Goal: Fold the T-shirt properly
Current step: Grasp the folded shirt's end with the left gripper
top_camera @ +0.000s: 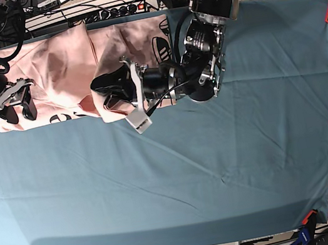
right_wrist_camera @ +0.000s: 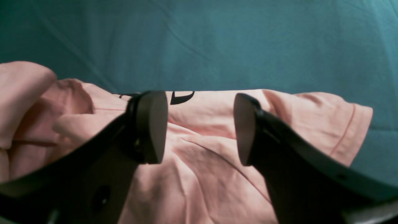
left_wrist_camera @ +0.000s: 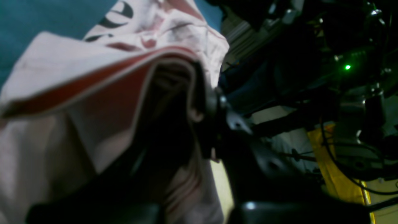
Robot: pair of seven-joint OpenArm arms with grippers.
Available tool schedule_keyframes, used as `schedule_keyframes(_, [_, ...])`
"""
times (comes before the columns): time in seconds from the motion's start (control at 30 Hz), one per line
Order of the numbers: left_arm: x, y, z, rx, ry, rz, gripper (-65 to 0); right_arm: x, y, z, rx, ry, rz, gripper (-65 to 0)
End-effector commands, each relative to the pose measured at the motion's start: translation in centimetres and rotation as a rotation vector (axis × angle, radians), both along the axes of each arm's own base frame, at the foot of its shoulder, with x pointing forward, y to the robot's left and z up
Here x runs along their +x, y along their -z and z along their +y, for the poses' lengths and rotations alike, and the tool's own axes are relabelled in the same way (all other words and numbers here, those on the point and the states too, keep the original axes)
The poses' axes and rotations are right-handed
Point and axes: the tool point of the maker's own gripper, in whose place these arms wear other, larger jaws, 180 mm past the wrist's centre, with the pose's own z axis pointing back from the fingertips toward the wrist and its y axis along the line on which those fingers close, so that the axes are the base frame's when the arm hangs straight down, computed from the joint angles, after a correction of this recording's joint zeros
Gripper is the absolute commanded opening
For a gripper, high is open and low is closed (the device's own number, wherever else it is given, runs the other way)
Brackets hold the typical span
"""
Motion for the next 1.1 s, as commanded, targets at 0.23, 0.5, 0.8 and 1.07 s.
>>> schedule_keyframes(0.23, [0.7, -2.2, -0.7, -0.073, -0.01, -0.031, -45.0, 0.7, -1.6, -0.1, -0.006, -0.01, -0.064, -31.1])
schedule_keyframes(0.5, [-0.2, -3.1, -3.0, -0.104, 0.002, -0.041, -36.8, 0.8, -1.8, -0.1, -0.007, -0.009, -0.072, -31.1])
schedule_keyframes(0.8, [-1.1, -2.2, -3.4, 0.006, 0.104, -0.101, -64.0, 0.8, -1.8, -0.1, -0.007, -0.008, -0.076, -31.1])
schedule_keyframes(1.07, [1.8, -1.8, -0.6, 0.073, 0.025, -0.151, -65.0, 0.8, -1.8, -0.1, -0.007, -0.008, -0.076, -31.1])
